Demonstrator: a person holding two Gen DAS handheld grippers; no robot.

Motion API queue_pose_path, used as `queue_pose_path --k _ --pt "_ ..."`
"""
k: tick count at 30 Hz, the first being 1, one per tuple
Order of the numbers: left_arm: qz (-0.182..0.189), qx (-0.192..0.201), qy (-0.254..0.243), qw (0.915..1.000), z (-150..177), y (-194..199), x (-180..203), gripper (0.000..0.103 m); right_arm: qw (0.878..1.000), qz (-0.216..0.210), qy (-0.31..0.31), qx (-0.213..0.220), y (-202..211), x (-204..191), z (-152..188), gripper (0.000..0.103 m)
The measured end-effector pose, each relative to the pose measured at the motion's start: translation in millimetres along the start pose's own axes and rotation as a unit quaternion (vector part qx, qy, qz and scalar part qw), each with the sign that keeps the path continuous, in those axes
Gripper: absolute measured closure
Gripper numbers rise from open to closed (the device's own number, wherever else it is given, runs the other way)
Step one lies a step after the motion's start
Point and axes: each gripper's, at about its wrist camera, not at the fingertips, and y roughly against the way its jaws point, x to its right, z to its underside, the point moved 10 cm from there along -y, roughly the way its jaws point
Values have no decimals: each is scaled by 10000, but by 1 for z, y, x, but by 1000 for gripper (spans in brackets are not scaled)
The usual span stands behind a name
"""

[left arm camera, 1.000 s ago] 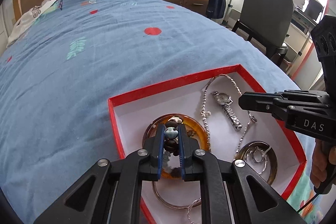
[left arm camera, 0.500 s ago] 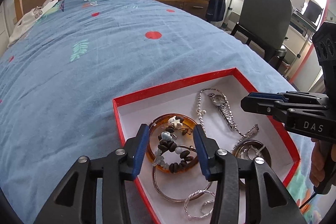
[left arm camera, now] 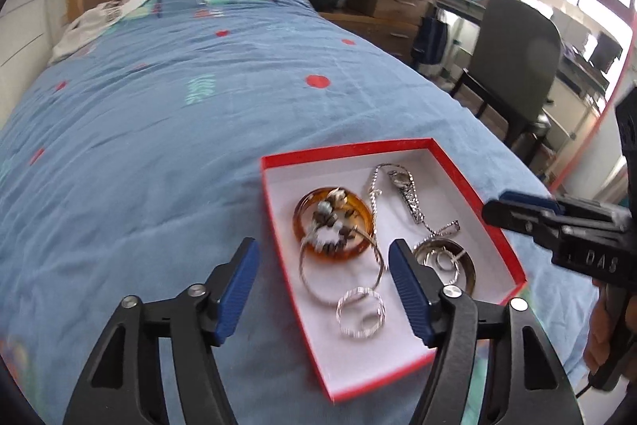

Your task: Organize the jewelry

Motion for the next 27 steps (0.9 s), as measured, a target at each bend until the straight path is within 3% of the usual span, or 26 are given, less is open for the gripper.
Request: queue_pose_path --k 5,13,19,27 --pt "-375 239 303 9986 14 32 -3 28 9998 166 56 128 25 -13 23 65" --pt "-835 488 431 9944 40 68 0 17 9987 387 82 335 53 -28 59 53" --pt "-969 600 460 9924 53 87 2 15 9970 565 95 514 68 -29 77 37" --pt "-997 763 518 9907 59 101 2 15 9942 714 320 734 78 -31 85 31"
